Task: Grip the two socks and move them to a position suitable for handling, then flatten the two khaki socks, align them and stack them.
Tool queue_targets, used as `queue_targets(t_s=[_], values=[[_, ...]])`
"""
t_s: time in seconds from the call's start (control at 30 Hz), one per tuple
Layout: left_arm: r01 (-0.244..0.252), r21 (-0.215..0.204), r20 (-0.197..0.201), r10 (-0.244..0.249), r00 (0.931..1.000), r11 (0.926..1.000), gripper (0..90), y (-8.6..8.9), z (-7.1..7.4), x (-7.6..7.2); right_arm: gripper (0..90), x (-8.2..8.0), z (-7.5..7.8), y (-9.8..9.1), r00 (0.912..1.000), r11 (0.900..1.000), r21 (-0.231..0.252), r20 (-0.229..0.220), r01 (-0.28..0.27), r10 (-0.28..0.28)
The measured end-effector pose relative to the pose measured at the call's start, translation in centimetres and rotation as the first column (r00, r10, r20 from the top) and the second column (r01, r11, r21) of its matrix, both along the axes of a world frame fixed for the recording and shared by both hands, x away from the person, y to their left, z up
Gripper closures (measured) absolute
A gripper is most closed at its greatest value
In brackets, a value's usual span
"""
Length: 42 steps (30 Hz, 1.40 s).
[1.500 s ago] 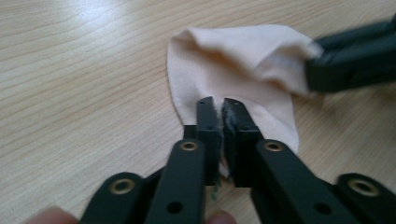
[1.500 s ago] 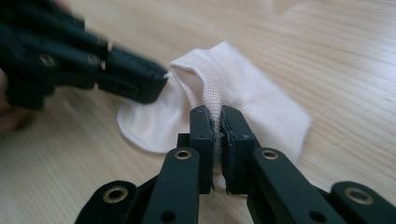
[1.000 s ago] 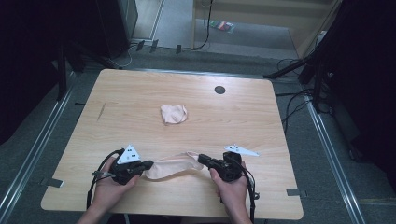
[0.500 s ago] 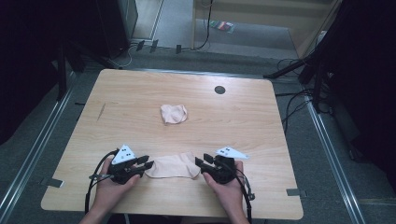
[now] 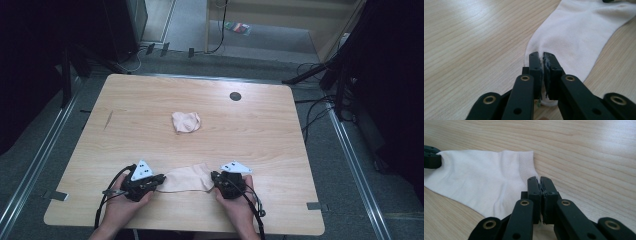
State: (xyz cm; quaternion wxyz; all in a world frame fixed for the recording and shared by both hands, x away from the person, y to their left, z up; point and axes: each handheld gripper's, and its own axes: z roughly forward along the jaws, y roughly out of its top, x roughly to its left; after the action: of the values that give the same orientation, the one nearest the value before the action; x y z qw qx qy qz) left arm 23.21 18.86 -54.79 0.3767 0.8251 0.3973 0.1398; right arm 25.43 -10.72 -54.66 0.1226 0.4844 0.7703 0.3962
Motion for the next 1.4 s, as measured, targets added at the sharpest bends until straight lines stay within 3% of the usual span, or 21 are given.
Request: queue_targets(t_s=[0.27,0.33,0.4,0.43,0.47,0.5,0.53,0.57,0.6,0.67,0.73,0.77,0.83,0.93,1.07,1.17,1.23,1.27,1.3,1.4], values=[[-0.007,0.063,0.011,0.006,0.9999,0.998,90.0,0.6,0.3,-0.3,89.6,0.0,1.2,-2.3,0.9984,0.9983,0.014,-0.005,0.057,-0.057],[-0.003,0.045,0.007,0.003,1.0,0.999,89.6,0.6,0.2,-0.3,89.5,0.2,1.2,-2.6,0.9985,0.9982,0.038,-0.028,0.047,-0.046],[0.006,-0.025,-0.017,-0.006,0.9998,0.9997,89.0,0.8,0.0,-0.2,88.3,0.0,1.0,-2.3,0.9997,0.998,0.062,-0.024,0.011,-0.01],[0.02,-0.046,-0.025,-0.022,0.9994,0.9987,82.4,0.8,-0.1,-0.3,75.9,-0.1,1.0,-1.9,0.9998,0.9978,0.065,-0.012,-0.014,0.014],[0.018,-0.049,-0.01,-0.018,0.9998,0.9987,82.4,0.7,-0.1,-0.4,75.9,-0.1,1.0,-1.9,0.9998,0.9978,0.065,-0.012,-0.014,0.014],[0.003,-0.058,0.011,-0.002,0.9999,0.9983,69.2,0.6,0.0,-0.5,62.7,-0.1,1.1,-1.7,0.9998,0.9971,0.073,0.003,-0.022,0.021],[-0.005,-0.076,0.025,0.007,0.9997,0.9971,58.1,0.7,0.2,-0.5,55.6,0.0,1.2,-1.6,0.9995,0.9968,0.075,0.019,-0.028,0.026],[-0.057,-0.125,0.06,0.065,0.9961,0.9905,44.6,0.9,0.7,-0.5,51.8,0.0,1.3,-1.6,0.9993,0.9964,0.079,0.024,-0.029,0.027],[-0.07,-0.147,0.072,0.081,0.9941,0.9867,33.1,1.2,0.9,-0.5,47.7,0.1,1.5,-1.8,0.9988,0.9952,0.095,0.045,-0.024,0.019],[-0.085,-0.213,0.087,0.105,0.9906,0.9733,27.6,2.0,1.2,-0.2,44.9,0.5,2.0,-1.9,0.9976,0.9915,0.13,0.069,-0.007,-0.002],[-0.118,-0.256,0.098,0.147,0.9842,0.9595,24.4,3.1,1.3,0.4,45.0,0.8,2.4,-1.9,0.9968,0.9915,0.13,0.079,-0.004,-0.006],[-0.145,-0.266,0.1,0.177,0.9791,0.953,21.2,4.2,1.1,1.3,47.2,1.7,2.9,-1.6,0.9951,0.9922,0.125,0.098,0.0,-0.012],[-0.162,-0.266,0.099,0.194,0.9759,0.9503,21.0,4.5,1.0,1.6,49.0,2.1,3.2,-1.4,0.9945,0.9919,0.127,0.104,0.001,-0.014],[-0.223,-0.253,0.094,0.253,0.9627,0.9415,21.0,5.5,0.6,2.4,51.7,3.8,4.1,-0.4,0.9916,0.993,0.117,0.129,-0.02,0.005],[-0.259,-0.253,0.113,0.294,0.949,0.9321,21.0,6.2,0.4,2.6,53.4,7.3,4.9,1.7,0.9888,0.9964,0.078,0.147,-0.036,0.024],[-0.26,-0.251,0.121,0.296,0.9474,0.9326,21.1,6.2,0.3,2.6,55.9,9.6,4.9,3.0,0.9888,0.9972,0.059,0.145,-0.045,0.036],[-0.261,-0.254,0.123,0.299,0.9463,0.9313,21.1,6.1,0.2,2.5,57.6,12.0,4.3,4.3,0.9908,0.9983,0.037,0.13,-0.044,0.039],[-0.261,-0.255,0.124,0.299,0.9461,0.9311,21.1,6.1,0.2,2.5,57.6,12.0,4.3,4.3,0.9908,0.9983,0.037,0.13,-0.044,0.039],[-0.26,-0.259,0.123,0.299,0.9463,0.9301,21.1,6.1,0.1,2.5,58.0,13.4,3.9,4.9,0.9937,0.9986,0.038,0.107,-0.038,0.034],[-0.268,-0.266,0.11,0.306,0.9456,0.9257,21.0,6.2,-0.1,2.7,58.8,14.5,3.6,5.5,0.9946,0.9985,0.042,0.1,-0.034,0.029]])
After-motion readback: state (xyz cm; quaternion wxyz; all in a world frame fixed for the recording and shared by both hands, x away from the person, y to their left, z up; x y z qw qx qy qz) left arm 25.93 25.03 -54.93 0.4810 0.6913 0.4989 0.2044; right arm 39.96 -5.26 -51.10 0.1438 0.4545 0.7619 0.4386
